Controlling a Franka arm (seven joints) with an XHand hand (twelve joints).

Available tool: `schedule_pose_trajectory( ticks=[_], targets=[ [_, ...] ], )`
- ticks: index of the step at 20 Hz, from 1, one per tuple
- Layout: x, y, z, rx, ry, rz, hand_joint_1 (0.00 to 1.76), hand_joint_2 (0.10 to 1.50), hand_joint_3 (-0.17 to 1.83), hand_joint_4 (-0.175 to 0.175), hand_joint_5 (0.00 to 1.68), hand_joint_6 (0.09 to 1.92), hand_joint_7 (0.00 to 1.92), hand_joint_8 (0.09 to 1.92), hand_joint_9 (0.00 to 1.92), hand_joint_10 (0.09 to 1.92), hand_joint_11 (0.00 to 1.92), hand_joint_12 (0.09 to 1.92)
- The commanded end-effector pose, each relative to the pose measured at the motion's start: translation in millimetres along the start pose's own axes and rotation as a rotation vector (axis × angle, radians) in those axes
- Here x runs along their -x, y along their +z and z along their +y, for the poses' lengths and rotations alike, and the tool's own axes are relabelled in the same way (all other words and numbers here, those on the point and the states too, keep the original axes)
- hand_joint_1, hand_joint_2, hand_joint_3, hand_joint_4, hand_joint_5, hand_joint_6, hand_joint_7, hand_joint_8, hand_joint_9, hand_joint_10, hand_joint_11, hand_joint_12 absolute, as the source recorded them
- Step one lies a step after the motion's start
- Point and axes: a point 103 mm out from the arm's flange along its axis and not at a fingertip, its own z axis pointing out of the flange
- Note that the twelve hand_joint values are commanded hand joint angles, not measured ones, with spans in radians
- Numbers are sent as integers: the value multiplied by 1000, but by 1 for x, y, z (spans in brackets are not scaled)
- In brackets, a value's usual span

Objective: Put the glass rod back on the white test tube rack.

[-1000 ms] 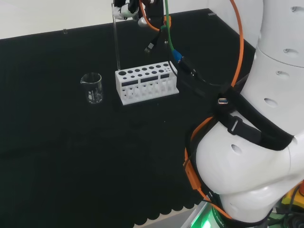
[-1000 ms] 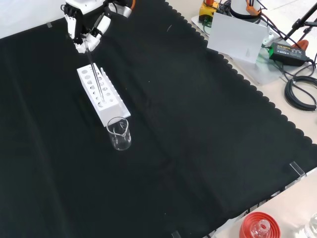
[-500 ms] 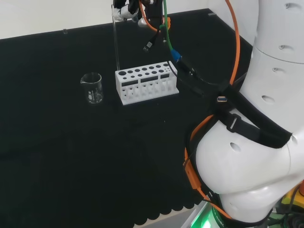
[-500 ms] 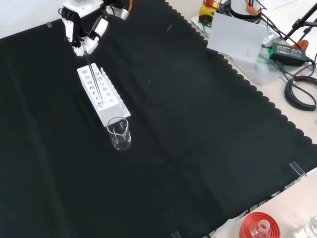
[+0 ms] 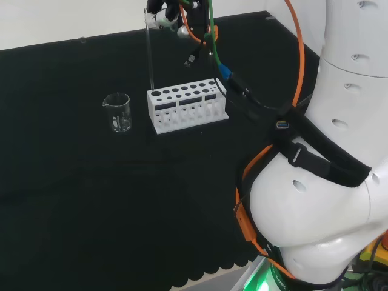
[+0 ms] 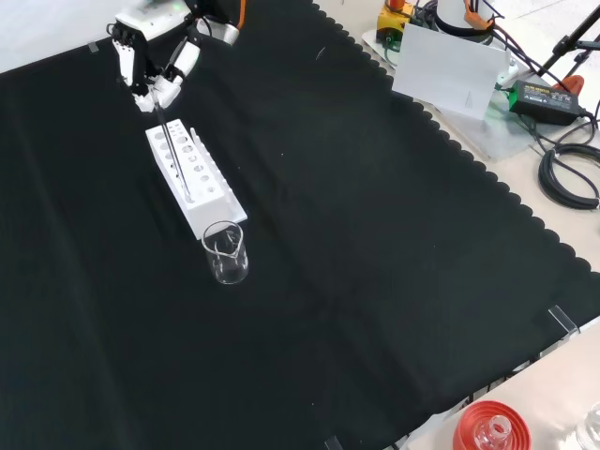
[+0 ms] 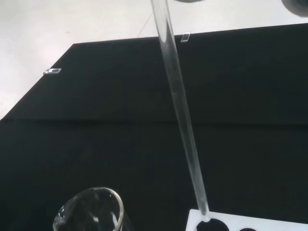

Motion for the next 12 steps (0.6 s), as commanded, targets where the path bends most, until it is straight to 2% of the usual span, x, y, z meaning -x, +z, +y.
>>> schedule_pose_trajectory(
  ticks=[1,7,12],
  targets=[
    [9,-1,-3,-3,5,-19,1315,1070,-175,-175,1252,551,1297,572,1805,317,1674,631],
    [27,-7,-14,13,9,5,1315,1069,-175,-175,1252,550,1297,571,1806,317,1674,631],
    [25,-8,-21,9,21,-19,1315,1069,-175,-175,1253,550,1298,571,1806,316,1674,631]
  ],
)
